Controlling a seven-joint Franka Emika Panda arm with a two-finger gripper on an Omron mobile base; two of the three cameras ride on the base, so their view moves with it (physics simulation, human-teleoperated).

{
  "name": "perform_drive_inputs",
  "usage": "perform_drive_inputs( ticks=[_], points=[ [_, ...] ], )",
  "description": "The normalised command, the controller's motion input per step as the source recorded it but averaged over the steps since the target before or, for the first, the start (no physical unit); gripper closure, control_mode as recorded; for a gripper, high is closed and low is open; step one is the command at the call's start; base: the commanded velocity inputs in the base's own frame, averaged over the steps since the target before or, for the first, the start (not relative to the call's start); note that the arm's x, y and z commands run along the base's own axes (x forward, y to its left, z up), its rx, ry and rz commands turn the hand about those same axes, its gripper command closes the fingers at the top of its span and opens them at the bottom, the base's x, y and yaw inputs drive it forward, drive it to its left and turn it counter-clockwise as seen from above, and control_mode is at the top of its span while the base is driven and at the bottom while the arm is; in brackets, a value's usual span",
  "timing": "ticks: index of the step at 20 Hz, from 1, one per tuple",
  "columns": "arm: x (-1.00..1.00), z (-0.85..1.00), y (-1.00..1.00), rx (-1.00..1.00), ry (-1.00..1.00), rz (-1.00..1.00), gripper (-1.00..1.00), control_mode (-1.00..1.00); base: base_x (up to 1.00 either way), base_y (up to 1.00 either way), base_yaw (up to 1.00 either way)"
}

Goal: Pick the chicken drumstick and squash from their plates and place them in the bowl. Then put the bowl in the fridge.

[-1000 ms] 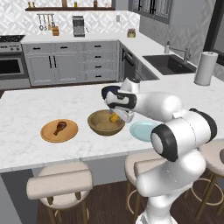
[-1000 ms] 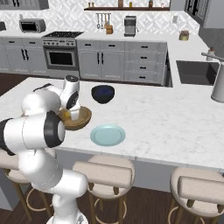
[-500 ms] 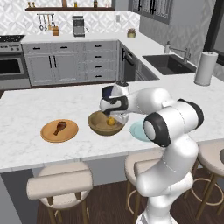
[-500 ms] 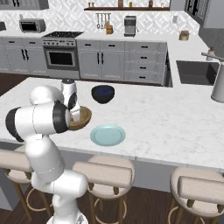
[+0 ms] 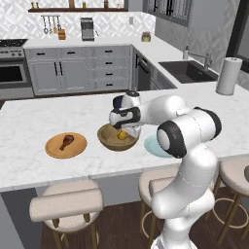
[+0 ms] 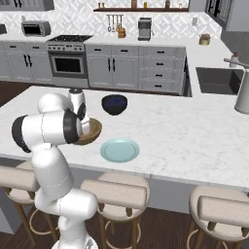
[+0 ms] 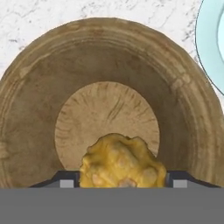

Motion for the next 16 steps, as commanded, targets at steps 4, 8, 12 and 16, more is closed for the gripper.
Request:
perform_drive_inputs(
  ticks=[4, 8, 12, 16],
  points=[
    [0.23, -0.13, 0.03, 0.00, 0.01, 0.03, -1.00, -1.00, 0.00, 0.00, 0.00],
    [0.16, -0.04, 0.14, 0.01, 0.01, 0.01, -1.00, -1.00, 0.00, 0.00, 0.00],
    [-0.07, 0.24, 0.32, 0.02, 0.00, 0.06, -1.00, -1.00, 0.00, 0.00, 0.00],
    [-0.67, 0.58, 0.53, 0.00, -0.03, 0.20, -1.00, -1.00, 0.00, 0.00, 0.00]
  ],
)
